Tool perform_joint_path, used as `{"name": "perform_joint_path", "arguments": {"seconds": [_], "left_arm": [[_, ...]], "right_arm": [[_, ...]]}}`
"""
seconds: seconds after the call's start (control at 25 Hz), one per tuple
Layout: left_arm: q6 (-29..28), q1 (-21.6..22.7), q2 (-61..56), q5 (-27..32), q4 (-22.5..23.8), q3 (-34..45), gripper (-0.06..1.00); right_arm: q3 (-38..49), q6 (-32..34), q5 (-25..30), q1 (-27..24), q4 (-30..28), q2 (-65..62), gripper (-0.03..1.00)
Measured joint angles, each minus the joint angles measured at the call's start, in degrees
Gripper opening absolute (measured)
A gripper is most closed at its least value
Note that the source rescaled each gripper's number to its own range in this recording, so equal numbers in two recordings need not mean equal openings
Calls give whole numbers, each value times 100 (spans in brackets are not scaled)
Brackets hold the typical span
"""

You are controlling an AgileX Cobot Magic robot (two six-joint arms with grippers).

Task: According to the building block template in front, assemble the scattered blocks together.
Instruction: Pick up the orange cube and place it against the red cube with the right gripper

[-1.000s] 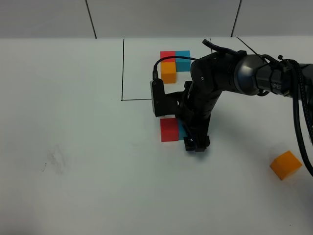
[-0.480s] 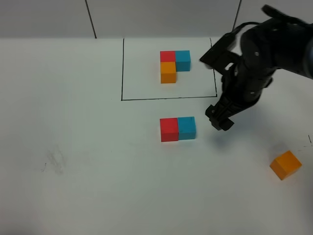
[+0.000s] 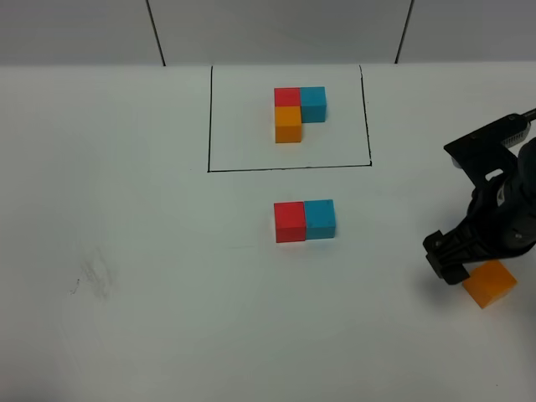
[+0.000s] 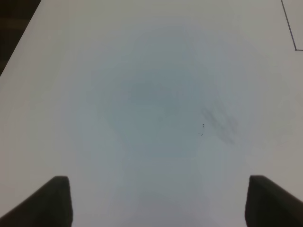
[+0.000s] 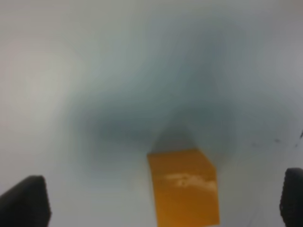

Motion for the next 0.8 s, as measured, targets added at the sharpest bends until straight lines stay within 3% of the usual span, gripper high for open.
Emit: {"name": "perform_joint_path", "arguments": {"seconds": [0.24, 0.44, 0.8], "left_arm": [[5, 0, 0, 0, 0, 0, 68], [5, 0, 0, 0, 0, 0, 68], [5, 0, 0, 0, 0, 0, 68]], "right_arm": [[618, 145, -470, -36, 45, -10, 97], [855, 417, -770, -80, -453, -13, 96], [1058, 357, -1213, -419, -768, 111, 94]]}}
